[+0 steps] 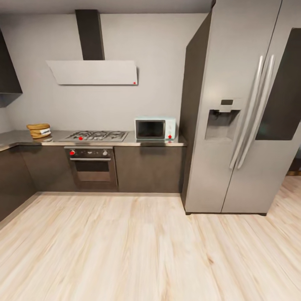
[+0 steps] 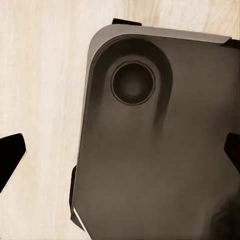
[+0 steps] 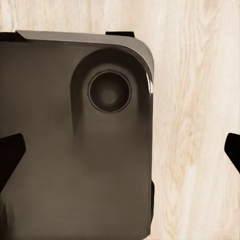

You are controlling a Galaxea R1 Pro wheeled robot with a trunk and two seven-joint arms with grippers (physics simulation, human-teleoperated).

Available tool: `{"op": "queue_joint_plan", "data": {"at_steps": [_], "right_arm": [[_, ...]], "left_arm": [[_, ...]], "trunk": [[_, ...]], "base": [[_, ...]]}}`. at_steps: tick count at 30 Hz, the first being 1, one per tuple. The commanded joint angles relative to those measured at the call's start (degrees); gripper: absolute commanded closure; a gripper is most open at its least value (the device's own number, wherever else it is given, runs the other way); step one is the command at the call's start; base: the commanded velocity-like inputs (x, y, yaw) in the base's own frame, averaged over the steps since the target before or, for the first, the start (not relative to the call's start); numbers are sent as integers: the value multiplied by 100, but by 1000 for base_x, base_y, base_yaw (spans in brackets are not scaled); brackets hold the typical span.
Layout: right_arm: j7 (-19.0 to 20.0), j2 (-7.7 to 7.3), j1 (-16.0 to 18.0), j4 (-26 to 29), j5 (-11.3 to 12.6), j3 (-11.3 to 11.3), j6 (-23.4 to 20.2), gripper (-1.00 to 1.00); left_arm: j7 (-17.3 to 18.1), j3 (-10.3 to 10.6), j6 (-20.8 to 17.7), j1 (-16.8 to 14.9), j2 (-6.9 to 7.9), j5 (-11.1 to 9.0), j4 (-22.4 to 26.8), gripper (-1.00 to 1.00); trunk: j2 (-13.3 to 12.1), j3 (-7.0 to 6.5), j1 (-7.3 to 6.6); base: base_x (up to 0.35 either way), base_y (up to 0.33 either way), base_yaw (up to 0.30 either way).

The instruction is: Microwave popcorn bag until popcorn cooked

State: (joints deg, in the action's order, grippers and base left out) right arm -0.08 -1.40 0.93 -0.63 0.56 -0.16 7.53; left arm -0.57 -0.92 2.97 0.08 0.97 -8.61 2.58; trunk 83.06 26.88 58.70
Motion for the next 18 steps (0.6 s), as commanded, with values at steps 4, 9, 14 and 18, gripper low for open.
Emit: {"op": "queue_joint_plan", "data": {"at_steps": [4, 9, 14, 18], "right_arm": [[-1, 0, 4, -7, 6, -1, 25, -100], [-1, 0, 4, -7, 6, -1, 24, -100], [-1, 0, 4, -7, 6, -1, 23, -100], [-1, 0, 4, -7, 6, -1, 23, -100]], "left_arm": [[-5, 0, 9, 1, -1, -36, 5, -100], [-5, -2, 3, 1, -1, -36, 5, -100], [-5, 1, 4, 1, -1, -36, 5, -100], [-5, 3, 2, 1, -1, -36, 5, -100]], "trunk": [[2, 5, 3], [2, 5, 3], [2, 5, 3], [2, 5, 3]], "base": [[319, 95, 0], [319, 73, 0], [321, 7, 0], [321, 0, 0]]}}
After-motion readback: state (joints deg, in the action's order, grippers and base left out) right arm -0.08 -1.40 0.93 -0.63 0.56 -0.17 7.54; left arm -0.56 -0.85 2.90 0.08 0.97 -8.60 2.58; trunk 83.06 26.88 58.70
